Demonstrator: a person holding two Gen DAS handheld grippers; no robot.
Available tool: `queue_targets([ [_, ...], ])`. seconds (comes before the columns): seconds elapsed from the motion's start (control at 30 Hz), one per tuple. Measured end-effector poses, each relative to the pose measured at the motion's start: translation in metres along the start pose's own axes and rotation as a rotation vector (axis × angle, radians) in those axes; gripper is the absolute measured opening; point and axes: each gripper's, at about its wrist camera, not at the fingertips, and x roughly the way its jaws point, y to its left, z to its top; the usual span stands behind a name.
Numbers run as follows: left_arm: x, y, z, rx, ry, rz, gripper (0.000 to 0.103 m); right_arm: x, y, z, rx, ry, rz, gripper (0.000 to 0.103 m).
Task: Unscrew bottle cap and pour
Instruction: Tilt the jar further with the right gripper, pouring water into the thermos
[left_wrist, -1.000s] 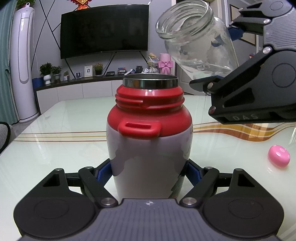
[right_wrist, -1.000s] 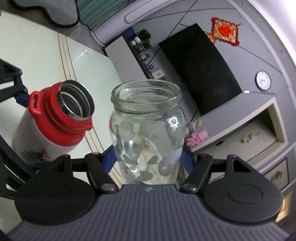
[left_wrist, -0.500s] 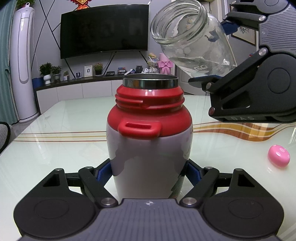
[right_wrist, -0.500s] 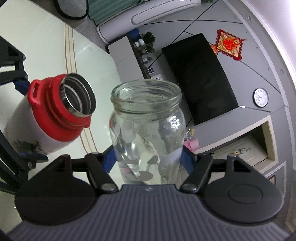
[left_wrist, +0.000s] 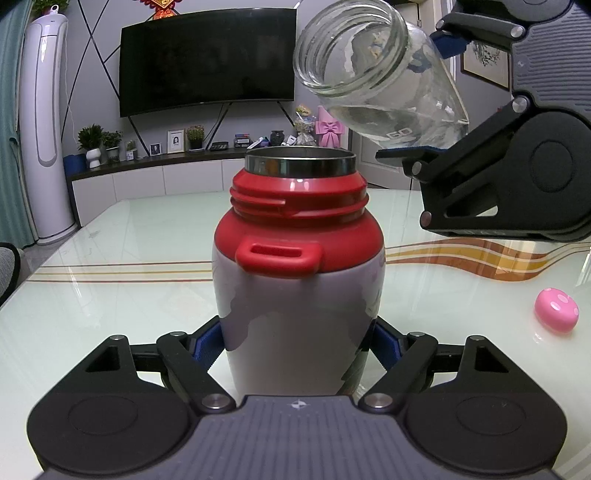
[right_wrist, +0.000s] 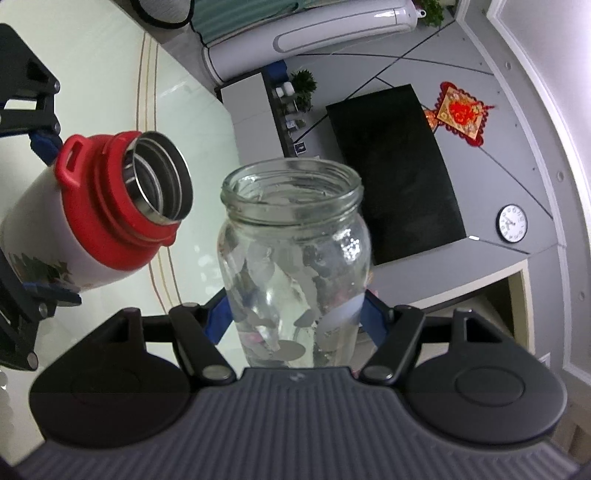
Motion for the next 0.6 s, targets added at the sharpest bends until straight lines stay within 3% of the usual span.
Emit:
queue_targets([
  [0.6,0.0011,-0.0031,0.0022,-0.001,0.002,0.0,0.083,0.0069,0.0019,0.0011,-0.081,-0.017,-0.048,0.07],
])
